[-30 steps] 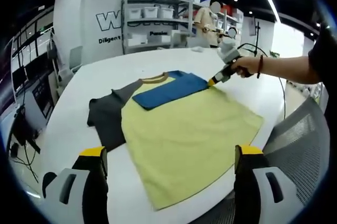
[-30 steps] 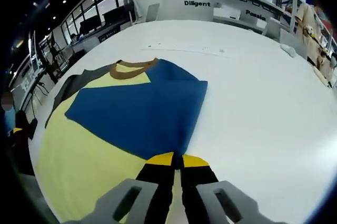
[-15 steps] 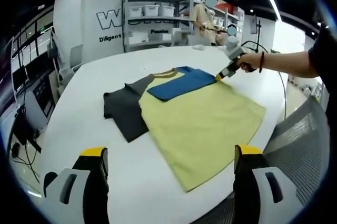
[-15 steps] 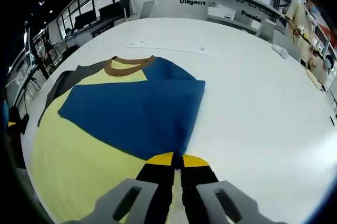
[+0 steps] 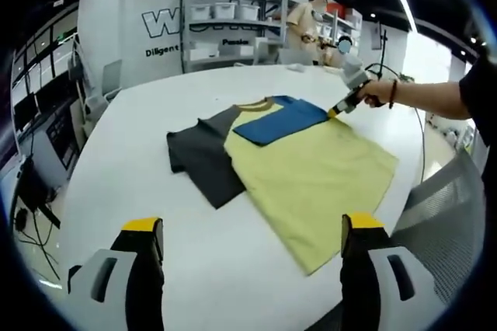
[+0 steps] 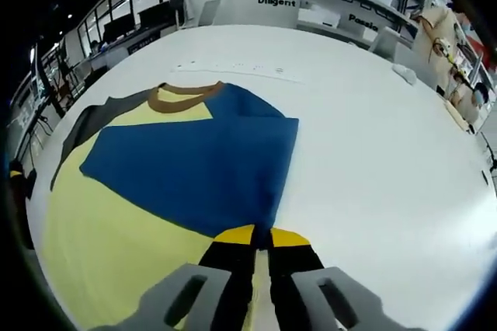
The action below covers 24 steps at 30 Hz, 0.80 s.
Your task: Fold the garment on the visible template until the final outline fits inside the template.
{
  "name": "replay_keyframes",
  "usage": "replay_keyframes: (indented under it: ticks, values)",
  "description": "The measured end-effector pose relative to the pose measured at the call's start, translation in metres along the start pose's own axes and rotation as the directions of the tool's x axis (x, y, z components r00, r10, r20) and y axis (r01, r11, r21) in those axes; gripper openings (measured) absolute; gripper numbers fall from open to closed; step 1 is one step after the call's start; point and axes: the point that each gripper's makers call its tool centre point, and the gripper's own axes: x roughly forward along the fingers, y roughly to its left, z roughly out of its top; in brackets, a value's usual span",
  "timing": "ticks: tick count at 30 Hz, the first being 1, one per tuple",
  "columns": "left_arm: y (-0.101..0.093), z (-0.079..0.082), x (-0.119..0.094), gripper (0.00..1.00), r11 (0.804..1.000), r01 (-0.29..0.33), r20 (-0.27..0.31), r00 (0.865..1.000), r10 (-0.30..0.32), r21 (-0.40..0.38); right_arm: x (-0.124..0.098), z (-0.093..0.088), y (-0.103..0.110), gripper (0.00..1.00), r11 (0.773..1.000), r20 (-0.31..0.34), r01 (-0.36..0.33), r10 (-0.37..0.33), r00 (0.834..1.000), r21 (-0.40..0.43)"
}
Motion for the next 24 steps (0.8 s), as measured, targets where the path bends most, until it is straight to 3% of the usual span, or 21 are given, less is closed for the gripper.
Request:
replay_keyframes:
  ticks: [10, 15, 18, 24]
  values:
    - [0.017, 0.006, 0.013, 0.85, 1.000, -0.008, -0.018, 1.000, 0.007, -0.027, -0.009, -0.001, 0.009, 0.07, 0.999, 0.025, 0.043, -0.043, 0.999, -0.013]
    - [0.022, 0.008, 0.021, 0.83, 0.997, 0.001, -0.020, 1.000, -0.003, -0.072, -0.015, 0.012, 0.014, 0.34, 0.998, 0.090, 0.018, -0.023, 0.996, 0.055]
    - [0.023, 0.008, 0.023, 0.83, 0.997, 0.000, -0.023, 1.000, -0.002, -0.073, -0.017, 0.016, 0.018, 0.42, 0.998, 0.108, 0.003, -0.009, 0.994, 0.063]
    - [0.026, 0.010, 0.027, 0.83, 0.997, -0.007, -0.027, 1.000, 0.004, -0.080, -0.041, 0.039, 0.054, 0.65, 0.986, 0.229, -0.146, 0.124, 0.965, 0.083]
